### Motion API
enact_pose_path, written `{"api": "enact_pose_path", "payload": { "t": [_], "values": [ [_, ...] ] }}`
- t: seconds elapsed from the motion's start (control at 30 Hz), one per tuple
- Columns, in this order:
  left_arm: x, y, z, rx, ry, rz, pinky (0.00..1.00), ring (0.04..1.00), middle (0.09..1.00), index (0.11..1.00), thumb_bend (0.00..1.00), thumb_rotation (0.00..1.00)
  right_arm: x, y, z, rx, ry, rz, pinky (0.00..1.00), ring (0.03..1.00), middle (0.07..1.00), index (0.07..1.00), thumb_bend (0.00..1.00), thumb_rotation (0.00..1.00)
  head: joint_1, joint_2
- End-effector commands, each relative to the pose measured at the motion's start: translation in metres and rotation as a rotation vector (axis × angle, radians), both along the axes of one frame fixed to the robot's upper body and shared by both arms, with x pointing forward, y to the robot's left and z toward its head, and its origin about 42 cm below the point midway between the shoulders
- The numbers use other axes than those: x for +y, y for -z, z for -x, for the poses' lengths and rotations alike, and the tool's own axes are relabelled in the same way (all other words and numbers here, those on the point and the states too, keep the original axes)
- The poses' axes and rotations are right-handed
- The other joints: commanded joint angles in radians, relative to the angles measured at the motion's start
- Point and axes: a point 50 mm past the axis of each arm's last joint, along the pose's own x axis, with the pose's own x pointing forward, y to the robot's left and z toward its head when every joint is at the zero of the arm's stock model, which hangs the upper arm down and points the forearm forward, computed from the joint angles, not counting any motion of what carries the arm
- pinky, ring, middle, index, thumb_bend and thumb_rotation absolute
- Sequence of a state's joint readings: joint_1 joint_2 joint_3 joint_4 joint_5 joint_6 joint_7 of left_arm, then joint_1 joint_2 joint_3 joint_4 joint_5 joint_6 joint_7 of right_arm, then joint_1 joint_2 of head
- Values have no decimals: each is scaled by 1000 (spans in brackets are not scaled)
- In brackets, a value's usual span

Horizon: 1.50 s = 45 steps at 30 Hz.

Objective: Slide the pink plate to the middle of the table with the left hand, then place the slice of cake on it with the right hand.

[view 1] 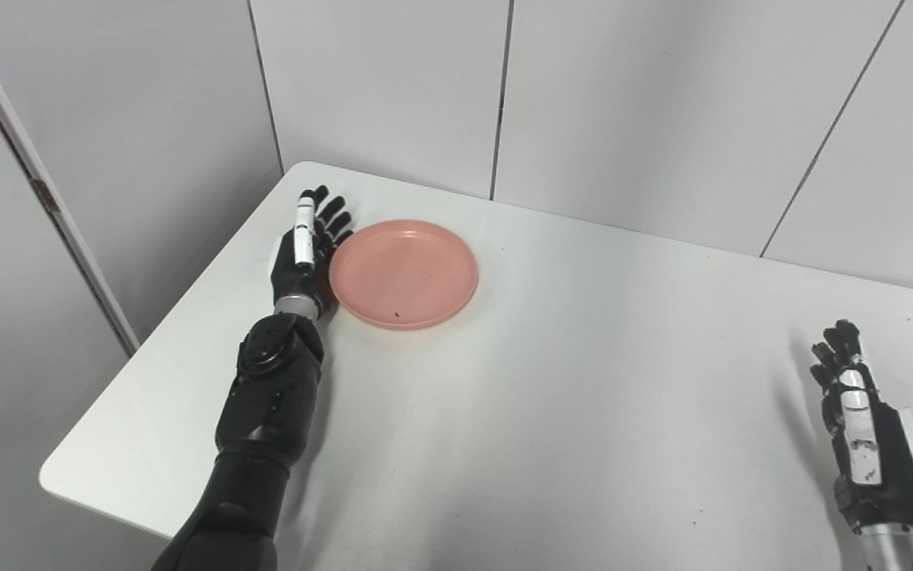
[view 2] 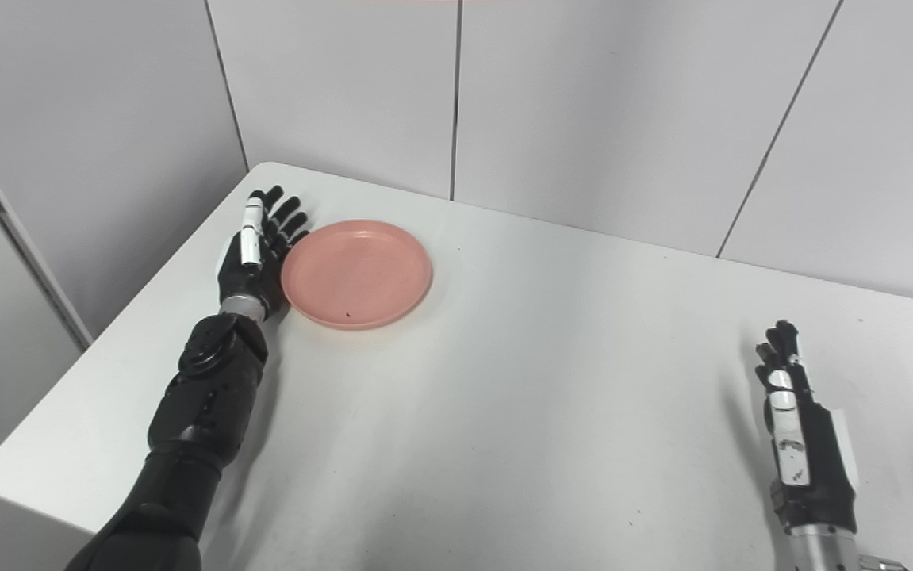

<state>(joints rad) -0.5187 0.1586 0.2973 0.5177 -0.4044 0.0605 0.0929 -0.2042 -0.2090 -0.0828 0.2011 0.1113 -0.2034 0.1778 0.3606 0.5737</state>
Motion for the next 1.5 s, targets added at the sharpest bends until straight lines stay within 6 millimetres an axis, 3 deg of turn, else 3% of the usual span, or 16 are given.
{"api": "enact_pose_path", "payload": {
  "t": [0.0, 0.33, 0.73, 1.1, 1.47],
  "values": [
    [-13, 6, -3, 55, 49, 8, 890, 895, 892, 895, 379, 1000, 11, 32, 16, 94, -2, -51, 1000, 985, 996, 1000, 338, 1000, -4, 0],
    [-65, 4, -3, 42, 216, -46, 880, 897, 896, 890, 391, 1000, 21, 24, 22, 89, 4, -39, 1000, 977, 991, 999, 298, 1000, -49, -6],
    [-131, -4, 13, 21, 444, -70, 888, 905, 899, 896, 387, 1000, 36, 19, 26, 94, 15, -36, 991, 968, 985, 996, 297, 1000, -122, -1],
    [-167, -4, 35, 13, 604, -95, 918, 927, 926, 914, 379, 1000, 50, 16, 28, 93, 27, -18, 985, 969, 985, 995, 280, 1000, -195, 10],
    [-186, 1, 60, 27, 752, -84, 959, 947, 944, 934, 340, 1000, 65, 9, 30, 106, 45, -19, 1000, 981, 990, 999, 269, 1000, -295, 32]
  ]
}}
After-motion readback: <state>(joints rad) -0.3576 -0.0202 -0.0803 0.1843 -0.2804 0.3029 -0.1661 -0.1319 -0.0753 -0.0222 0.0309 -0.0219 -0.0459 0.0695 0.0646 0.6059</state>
